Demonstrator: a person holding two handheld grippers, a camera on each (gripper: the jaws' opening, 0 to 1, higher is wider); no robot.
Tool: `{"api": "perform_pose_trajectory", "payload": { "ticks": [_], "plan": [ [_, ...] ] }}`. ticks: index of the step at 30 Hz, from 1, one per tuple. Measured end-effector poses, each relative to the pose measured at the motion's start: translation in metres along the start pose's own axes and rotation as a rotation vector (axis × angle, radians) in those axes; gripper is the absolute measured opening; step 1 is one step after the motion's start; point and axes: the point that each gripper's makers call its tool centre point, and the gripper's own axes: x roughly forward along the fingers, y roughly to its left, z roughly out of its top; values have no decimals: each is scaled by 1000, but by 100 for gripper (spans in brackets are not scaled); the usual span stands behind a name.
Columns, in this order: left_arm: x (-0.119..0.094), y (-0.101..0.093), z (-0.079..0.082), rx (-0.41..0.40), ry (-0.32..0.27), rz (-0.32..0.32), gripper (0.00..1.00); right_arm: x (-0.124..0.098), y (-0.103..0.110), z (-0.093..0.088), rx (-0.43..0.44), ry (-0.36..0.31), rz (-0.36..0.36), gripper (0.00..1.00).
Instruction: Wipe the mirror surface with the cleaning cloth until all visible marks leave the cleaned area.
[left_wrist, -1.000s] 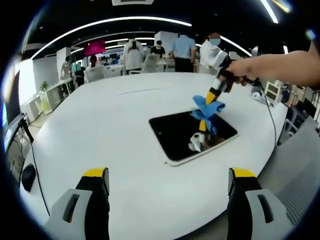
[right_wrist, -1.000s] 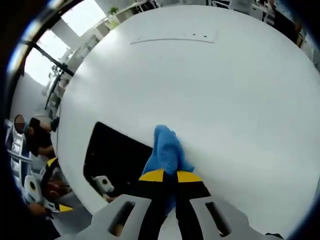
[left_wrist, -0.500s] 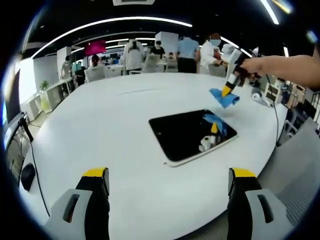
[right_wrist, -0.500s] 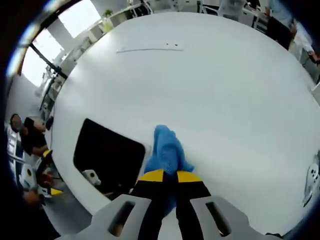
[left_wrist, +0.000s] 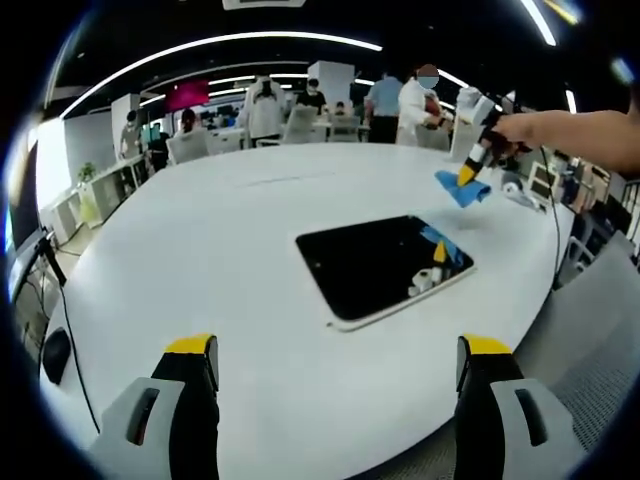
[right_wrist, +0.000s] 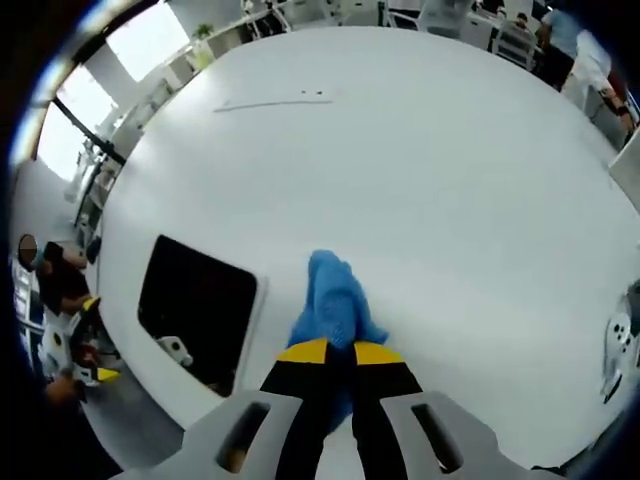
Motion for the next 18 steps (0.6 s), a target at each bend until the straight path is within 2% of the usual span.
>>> {"api": "perform_pose_trajectory", "payload": {
  "ticks": [5, 18],
  "plan": [
    [0, 0, 0, -2, 0, 1, 100, 5, 2, -3, -6, 3, 0, 2],
    [-1, 0, -1, -3, 6, 6, 100, 48, 4, -29, -16, 80, 2, 3]
  ]
}}
